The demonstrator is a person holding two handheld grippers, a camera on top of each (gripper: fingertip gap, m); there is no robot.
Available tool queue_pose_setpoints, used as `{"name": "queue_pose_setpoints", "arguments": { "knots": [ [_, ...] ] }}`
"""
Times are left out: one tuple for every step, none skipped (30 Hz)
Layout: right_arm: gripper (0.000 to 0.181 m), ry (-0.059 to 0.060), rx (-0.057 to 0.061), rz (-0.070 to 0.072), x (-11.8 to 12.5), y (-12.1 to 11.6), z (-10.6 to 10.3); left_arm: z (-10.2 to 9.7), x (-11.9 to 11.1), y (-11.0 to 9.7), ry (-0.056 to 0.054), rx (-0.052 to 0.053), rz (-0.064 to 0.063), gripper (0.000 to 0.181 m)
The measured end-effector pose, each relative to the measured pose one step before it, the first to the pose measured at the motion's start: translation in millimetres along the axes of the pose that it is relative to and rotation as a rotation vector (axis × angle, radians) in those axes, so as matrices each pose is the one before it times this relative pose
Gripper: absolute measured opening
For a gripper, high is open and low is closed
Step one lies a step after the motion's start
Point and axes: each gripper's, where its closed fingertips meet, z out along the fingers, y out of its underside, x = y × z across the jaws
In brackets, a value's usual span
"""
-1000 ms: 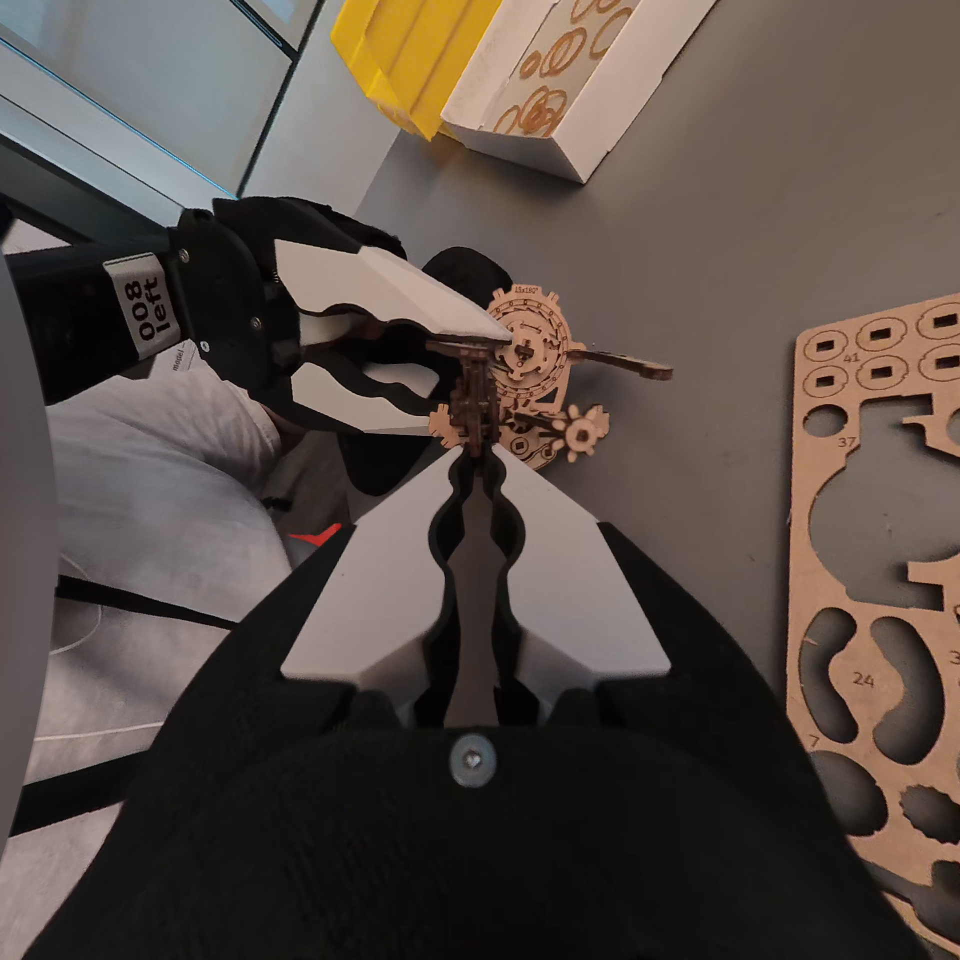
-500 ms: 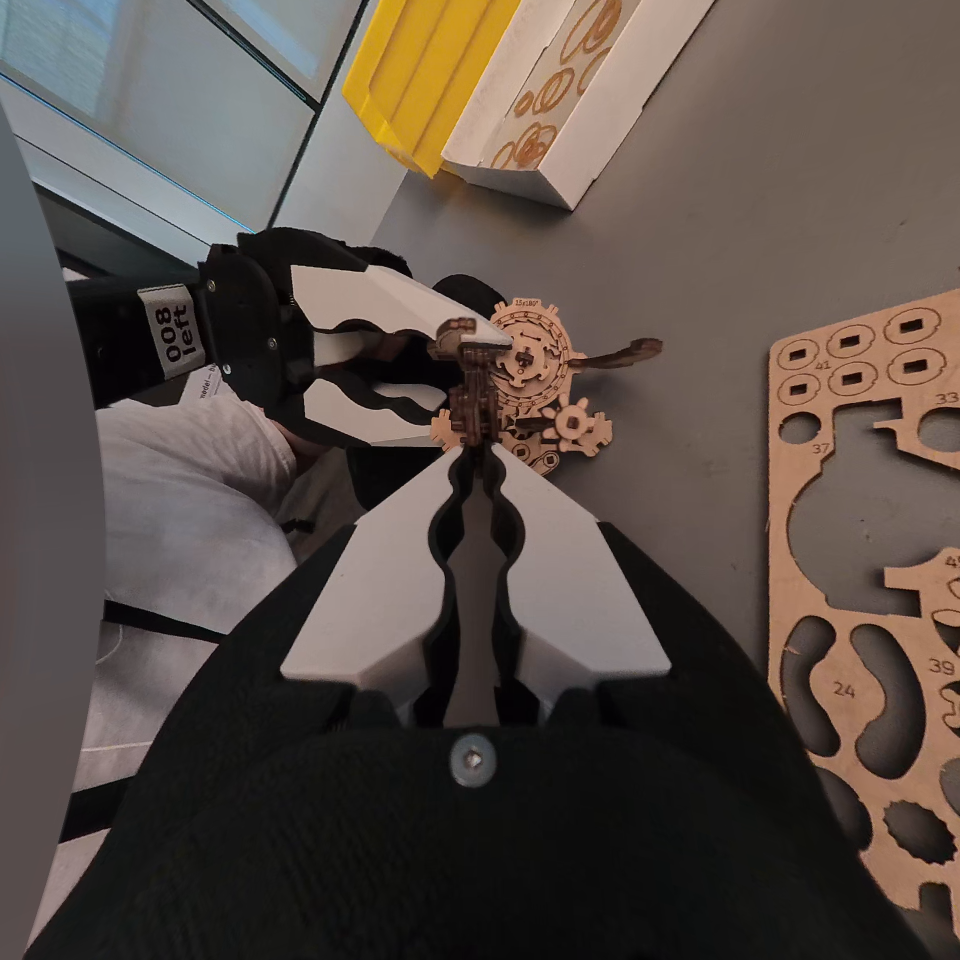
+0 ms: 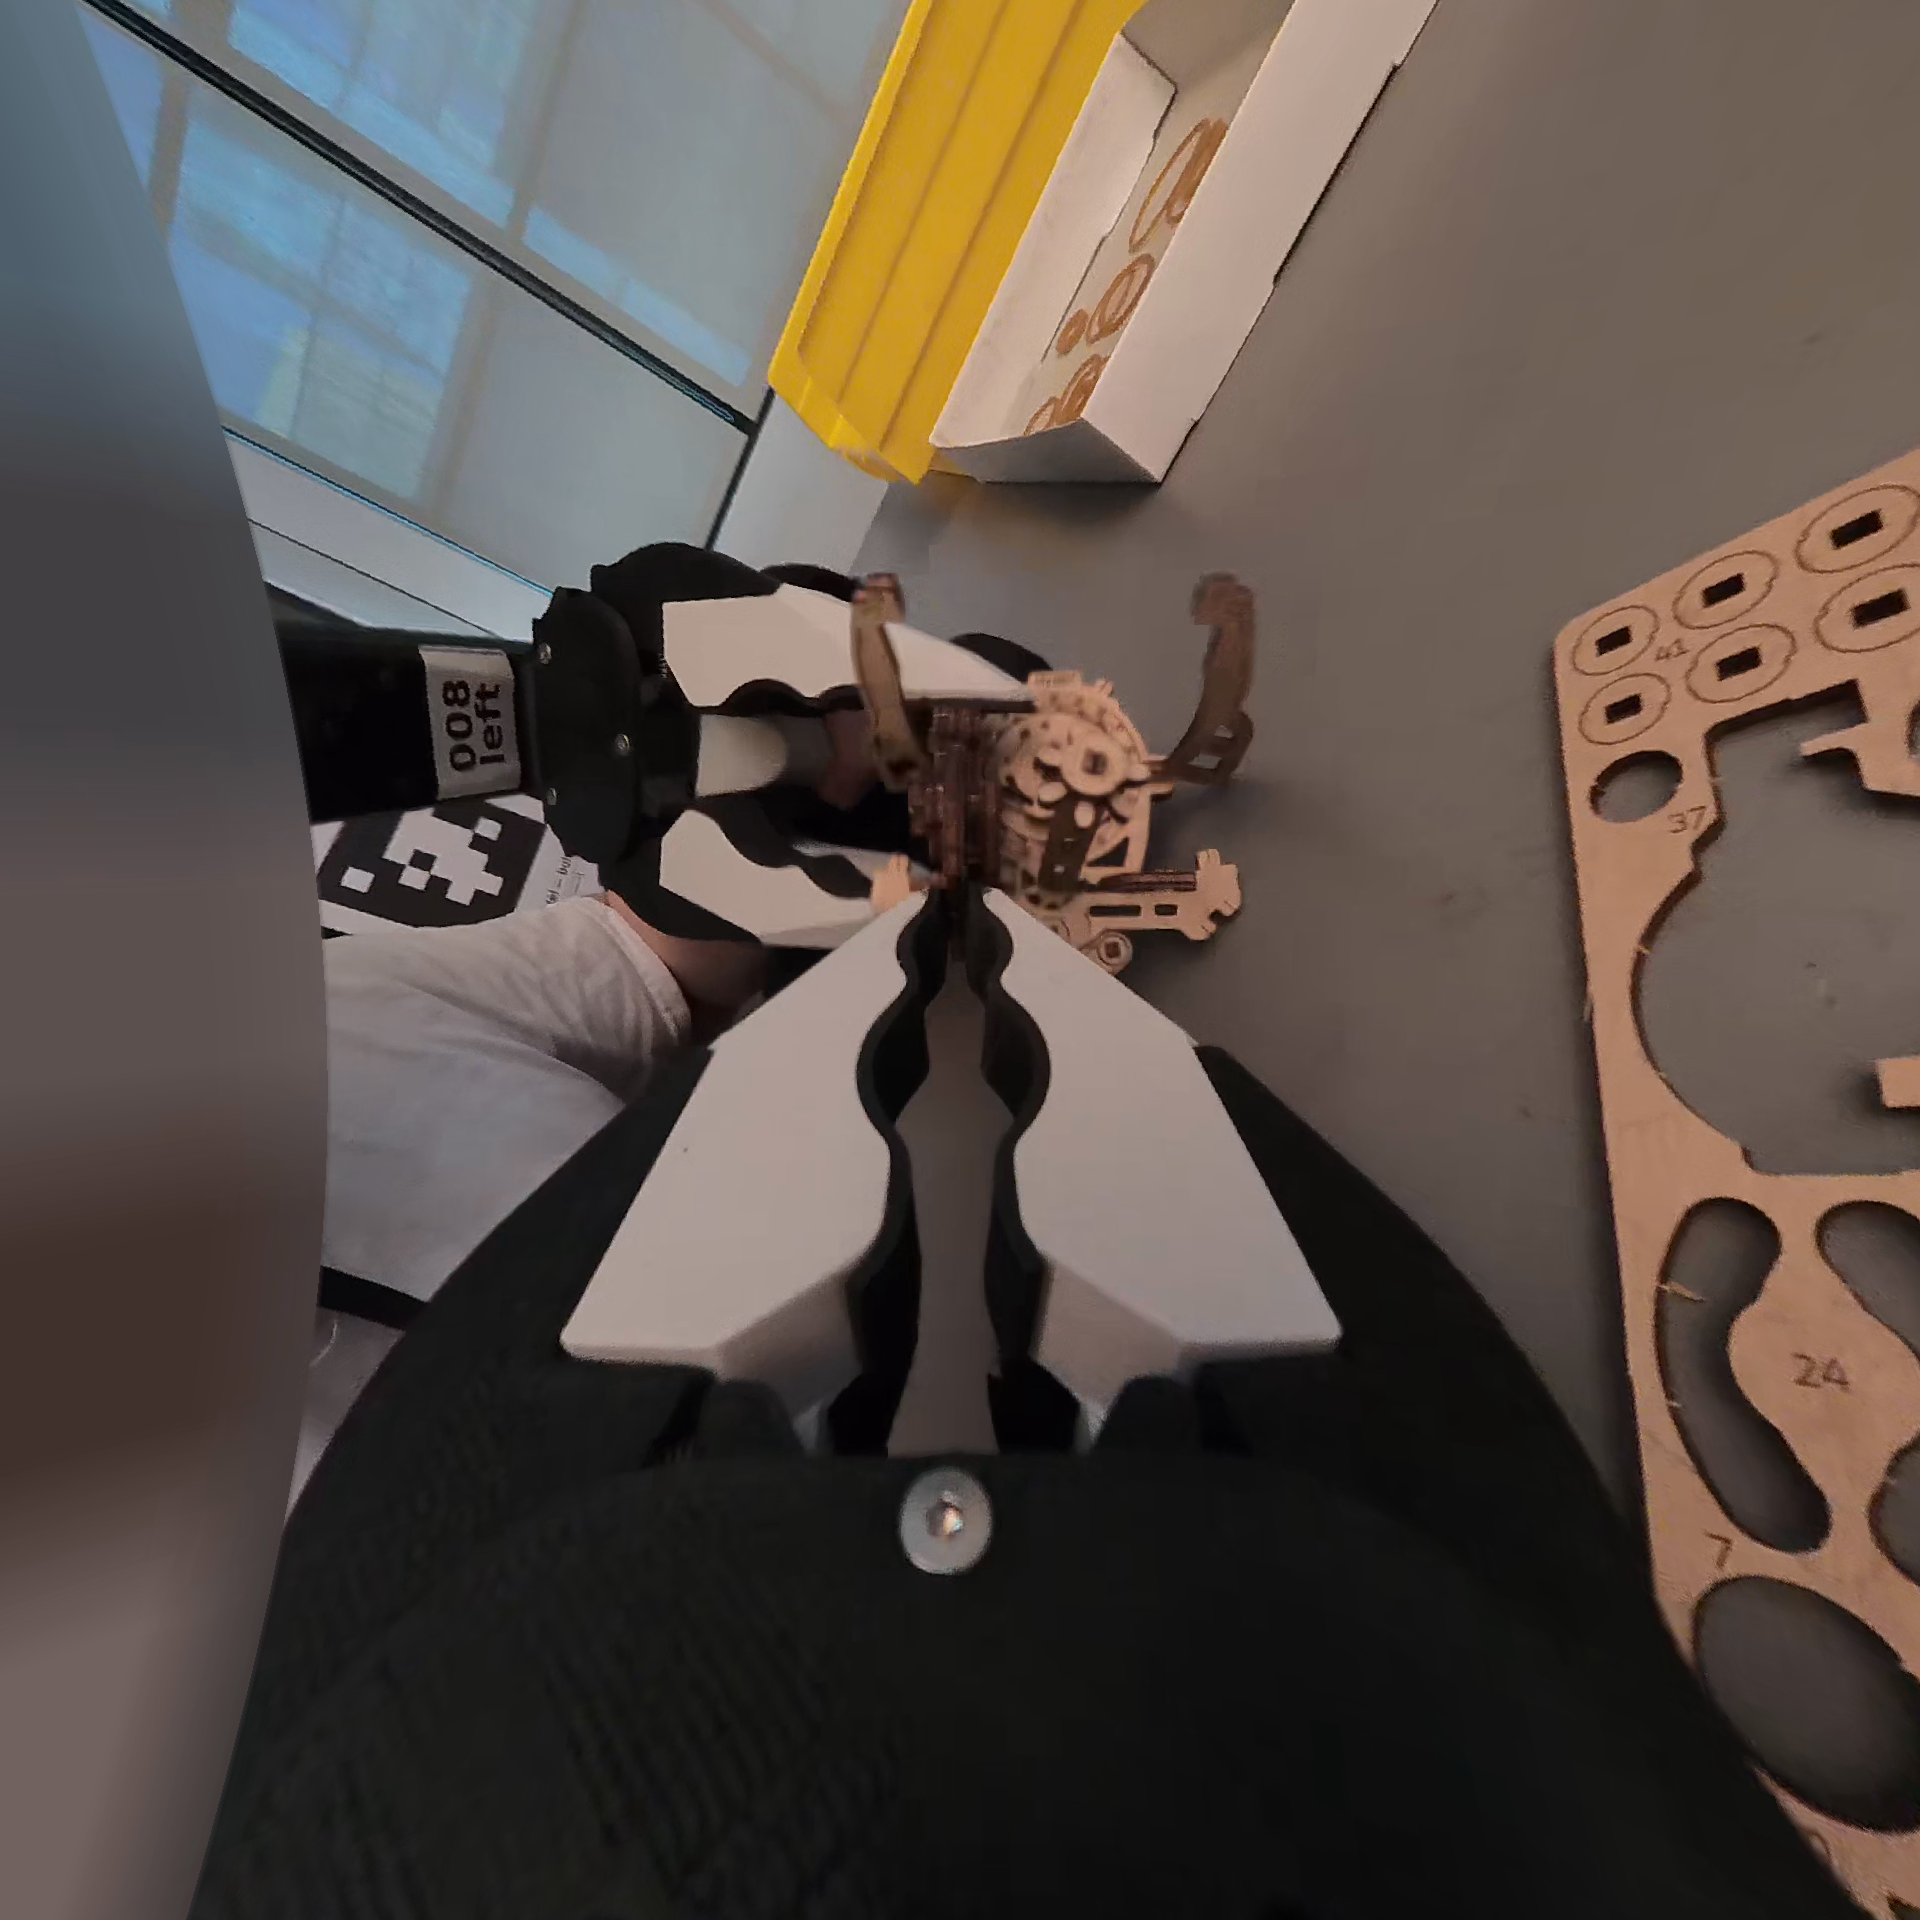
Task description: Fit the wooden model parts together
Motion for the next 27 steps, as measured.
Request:
{"name": "queue_pose_setpoints", "arguments": {
  "knots": [
    [0.001,-0.0035,0.0130,-0.0006,-0.37,-1.59,-0.10,0.59,1.33,1.55,0.0051,-0.0100,0.0034,0.051],
    [0.000,-0.0005,0.0069,-0.0013,-0.07,-1.39,-0.11,1.03,1.63,1.83,0.0007,-0.0138,0.0142,0.058],
    [0.000,0.0029,0.0011,-0.0020,0.60,-0.61,0.09,0.92,-0.11,1.38,-0.0144,-0.0099,0.0193,0.059],
    [0.000,-0.0005,-0.0025,-0.0011,0.44,0.40,0.51,0.35,-2.57,0.39,-0.0297,-0.0016,0.0128,0.053],
    [0.000,-0.0020,-0.0088,0.0015,0.44,1.59,0.58,-0.25,-4.02,0.59,-0.0307,0.0037,0.0033,0.040],
    [0.001,-0.0019,-0.0156,0.0022,0.33,2.68,0.57,-0.27,-0.85,1.39,-0.0017,0.0019,0.0048,0.035],
    [0.001,0.0042,-0.0081,-0.0033,0.79,1.50,0.09,-0.02,0.86,1.06,0.0131,-0.0004,-0.0044,0.034],
    [0.000,0.0021,0.0006,-0.0065,0.13,0.00,-0.09,-0.17,0.61,-0.10,0.0061,0.0022,-0.0030,0.034],
    [0.001,0.0001,-0.0020,-0.0031,-0.30,-0.02,-0.17,-0.27,0.16,-1.12,-0.0012,0.0075,0.0076,0.036],
    [0.001,0.0020,0.0020,-0.0056,-0.23,-1.13,-0.46,0.02,0.09,-1.28,-0.0038,0.0063,0.0079,0.039],
    [0.001,0.0029,0.0039,-0.0111,-0.25,-1.72,-0.69,0.63,0.09,-0.94,-0.0029,0.0027,0.0059,0.043],
    [0.001,0.0038,0.0058,-0.0168,-0.49,-2.41,-1.32,0.69,-0.17,-0.92,-0.0034,0.0014,0.0065,0.047],
    [0.000,0.0082,0.0027,-0.0234,-0.13,-2.28,-1.35,0.38,-0.62,-1.10,-0.0046,0.0032,0.0061,0.048],
    [0.001,0.0114,-0.0082,-0.0270,0.39,-0.90,-1.03,0.29,-0.61,-0.96,-0.0010,0.0042,0.0028,0.047],
    [0.001,0.0167,-0.0114,-0.0283,1.34,-0.51,-0.76,0.70,-0.04,0.27,0.0049,-0.0021,-0.0022,0.047],
    [0.001,0.0185,-0.0113,-0.0337,1.72,-0.27,-0.70,0.97,0.28,1.38,0.0068,-0.0056,-0.0035,0.046],
    [0.001,0.0177,-0.0187,-0.0377,1.62,1.02,-0.19,0.74,0.26,1.16,0.0050,-0.0040,-0.0019,0.044],
    [0.001,0.0162,-0.0206,-0.0322,1.54,1.20,0.05,0.46,0.38,0.92,0.0029,-0.0047,0.0002,0.042],
    [0.001,0.0100,-0.0187,-0.0279,0.55,0.61,-0.02,0.36,0.21,0.69,-0.0012,-0.0044,0.0042,0.041],
    [0.001,0.0064,-0.0178,-0.0281,0.10,-0.03,-0.35,0.00,-0.67,0.07,-0.0072,-0.0003,0.0068,0.039],
    [0.001,0.0057,-0.0185,-0.0245,0.34,-0.37,-0.40,0.00,-0.84,-0.01,-0.0073,-0.0007,0.0083,0.038],
    [0.001,0.0019,-0.0152,-0.0176,0.17,-1.14,-0.49,0.14,-0.92,0.11,-0.0062,-0.0018,0.0058,0.037],
    [0.001,0.0044,-0.0154,-0.0156,0.74,-1.06,-0.39,0.00,-0.80,-0.07,-0.0036,-0.0005,0.0036,0.037],
    [0.001,0.0026,-0.0188,-0.0122,0.70,-0.62,-0.24,0.18,-0.63,0.16,-0.0003,-0.0018,0.0027,0.036],
    [0.001,0.0018,-0.0109,-0.0121,0.95,-1.67,-0.34,0.05,-0.79,0.50,0.0003,-0.0026,0.0025,0.037],
    [0.000,-0.0006,-0.0081,-0.0111,1.08,-1.67,-0.08,-0.18,-1.00,0.52,-0.0007,-0.0004,0.0022,0.036],
    [0.000,-0.0050,-0.0072,-0.0049,0.69,-1.41,0.38,-0.14,-1.20,0.74,-0.0017,-0.0018,0.0006,0.036]
  ]
}}
